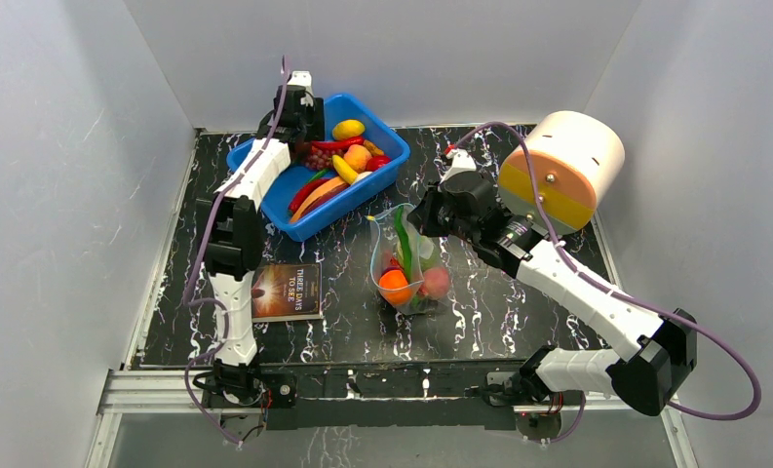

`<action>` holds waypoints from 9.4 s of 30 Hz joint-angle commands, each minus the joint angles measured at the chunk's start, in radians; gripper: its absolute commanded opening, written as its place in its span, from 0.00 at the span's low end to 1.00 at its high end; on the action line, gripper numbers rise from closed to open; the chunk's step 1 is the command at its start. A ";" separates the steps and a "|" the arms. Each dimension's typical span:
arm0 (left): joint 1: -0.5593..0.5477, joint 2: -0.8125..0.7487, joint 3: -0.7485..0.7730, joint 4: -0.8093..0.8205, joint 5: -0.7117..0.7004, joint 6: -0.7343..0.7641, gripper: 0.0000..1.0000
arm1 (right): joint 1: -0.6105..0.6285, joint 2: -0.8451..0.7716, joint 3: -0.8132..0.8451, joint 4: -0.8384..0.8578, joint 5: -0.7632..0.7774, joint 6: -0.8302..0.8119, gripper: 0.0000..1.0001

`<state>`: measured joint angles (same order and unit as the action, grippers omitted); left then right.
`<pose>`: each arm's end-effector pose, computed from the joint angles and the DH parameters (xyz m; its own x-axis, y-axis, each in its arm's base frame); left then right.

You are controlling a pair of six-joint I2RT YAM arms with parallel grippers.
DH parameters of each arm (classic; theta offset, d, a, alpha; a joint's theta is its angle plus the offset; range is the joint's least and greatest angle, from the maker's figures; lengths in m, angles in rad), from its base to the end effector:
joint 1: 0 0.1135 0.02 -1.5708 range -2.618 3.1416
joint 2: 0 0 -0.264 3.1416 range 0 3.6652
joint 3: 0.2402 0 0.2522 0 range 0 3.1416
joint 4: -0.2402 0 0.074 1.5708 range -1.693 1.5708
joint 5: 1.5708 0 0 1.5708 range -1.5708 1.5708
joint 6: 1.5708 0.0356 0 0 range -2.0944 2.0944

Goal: Place the food in the zip-top bag and seal the zipper
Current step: Pick up the fake fruit from the bin, then place the fake fruit in the zipper food storage bag, then zip the zipper food storage bag at the center of the board.

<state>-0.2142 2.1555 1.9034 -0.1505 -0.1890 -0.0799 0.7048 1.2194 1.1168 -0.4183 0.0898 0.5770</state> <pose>0.5077 -0.1036 0.2879 -0.3848 0.0035 -0.9230 0.0092 1.0000 -0.0001 0.2107 0.1750 0.3415 -0.6374 0.1711 -0.7513 -0.2843 0.8540 0.4358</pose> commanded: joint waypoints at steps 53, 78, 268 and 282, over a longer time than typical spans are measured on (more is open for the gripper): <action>0.018 0.165 0.100 0.013 -0.122 0.068 0.35 | -0.004 -0.085 0.042 0.026 0.032 -0.005 0.00; 0.017 -0.316 -0.250 -0.170 0.146 -0.145 0.27 | -0.003 -0.095 -0.015 -0.008 -0.014 0.023 0.00; -0.427 -1.303 -1.156 0.143 1.086 0.391 0.00 | 0.281 -0.043 0.059 -0.118 -0.433 -1.057 0.28; -0.425 -1.307 -1.133 -0.002 1.059 0.453 0.04 | 0.286 -0.095 0.009 -0.028 -0.430 -1.069 0.00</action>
<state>-0.6373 0.8715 0.7422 -0.0620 0.8539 0.3195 0.9951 1.1770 1.1339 -0.5259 -0.3634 -0.4744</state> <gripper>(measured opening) 0.051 0.068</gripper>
